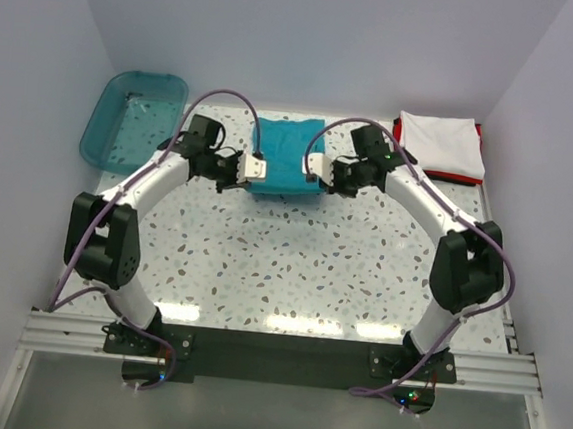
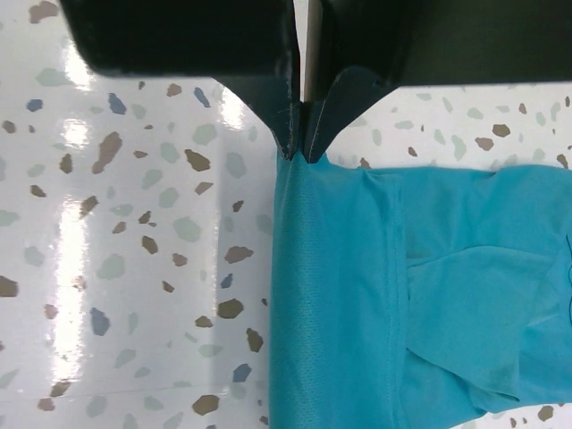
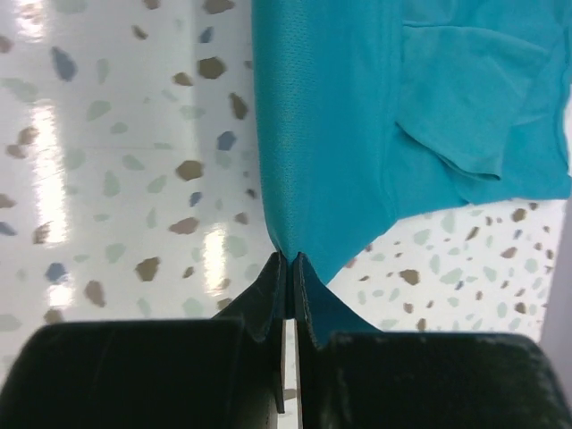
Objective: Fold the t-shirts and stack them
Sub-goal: Fold the tshirt
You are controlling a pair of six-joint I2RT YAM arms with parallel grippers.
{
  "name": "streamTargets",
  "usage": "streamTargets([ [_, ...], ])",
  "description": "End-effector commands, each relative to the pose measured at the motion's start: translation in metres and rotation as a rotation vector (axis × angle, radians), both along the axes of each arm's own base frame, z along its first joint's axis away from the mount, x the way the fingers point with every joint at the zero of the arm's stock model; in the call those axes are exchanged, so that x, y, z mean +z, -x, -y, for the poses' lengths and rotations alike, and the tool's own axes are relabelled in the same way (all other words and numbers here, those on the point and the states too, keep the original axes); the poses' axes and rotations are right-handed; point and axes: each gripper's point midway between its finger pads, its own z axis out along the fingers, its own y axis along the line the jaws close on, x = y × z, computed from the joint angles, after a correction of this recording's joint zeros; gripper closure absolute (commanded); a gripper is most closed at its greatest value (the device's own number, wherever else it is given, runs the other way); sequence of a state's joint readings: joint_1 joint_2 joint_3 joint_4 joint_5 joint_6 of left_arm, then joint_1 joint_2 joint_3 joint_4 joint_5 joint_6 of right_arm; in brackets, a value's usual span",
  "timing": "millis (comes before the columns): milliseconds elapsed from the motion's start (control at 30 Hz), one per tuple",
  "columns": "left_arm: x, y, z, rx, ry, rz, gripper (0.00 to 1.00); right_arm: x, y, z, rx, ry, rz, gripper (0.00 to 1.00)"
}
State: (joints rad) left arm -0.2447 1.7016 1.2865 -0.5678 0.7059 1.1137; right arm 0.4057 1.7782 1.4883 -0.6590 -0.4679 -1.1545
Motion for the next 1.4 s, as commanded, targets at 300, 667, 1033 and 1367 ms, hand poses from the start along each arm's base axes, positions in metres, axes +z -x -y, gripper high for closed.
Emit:
streamTargets([
  [300, 0.035, 0.202, 0.022, -0.228, 0.081, -0.287, 1.0, 0.028, 0.195, 0.035, 0.237, -0.038, -0.233, 1.0],
  [667, 0.067, 0.157, 0.035, -0.165, 0.075, -0.289, 1.0, 0.034, 0.173, 0.036, 0.143, -0.029, -0.384, 1.0],
  [1033, -0.015, 0.041, 0.02, -0.034, 0.056, -0.442, 1.0, -0.036, 0.078, 0.029, 0.058, 0.017, -0.521, 1.0],
  [1367, -0.083, 0.001, 0.018, 0.091, 0.03, -0.568, 1.0, -0.099, 0.03, 0.026, -0.06, 0.072, -0.599, 1.0],
])
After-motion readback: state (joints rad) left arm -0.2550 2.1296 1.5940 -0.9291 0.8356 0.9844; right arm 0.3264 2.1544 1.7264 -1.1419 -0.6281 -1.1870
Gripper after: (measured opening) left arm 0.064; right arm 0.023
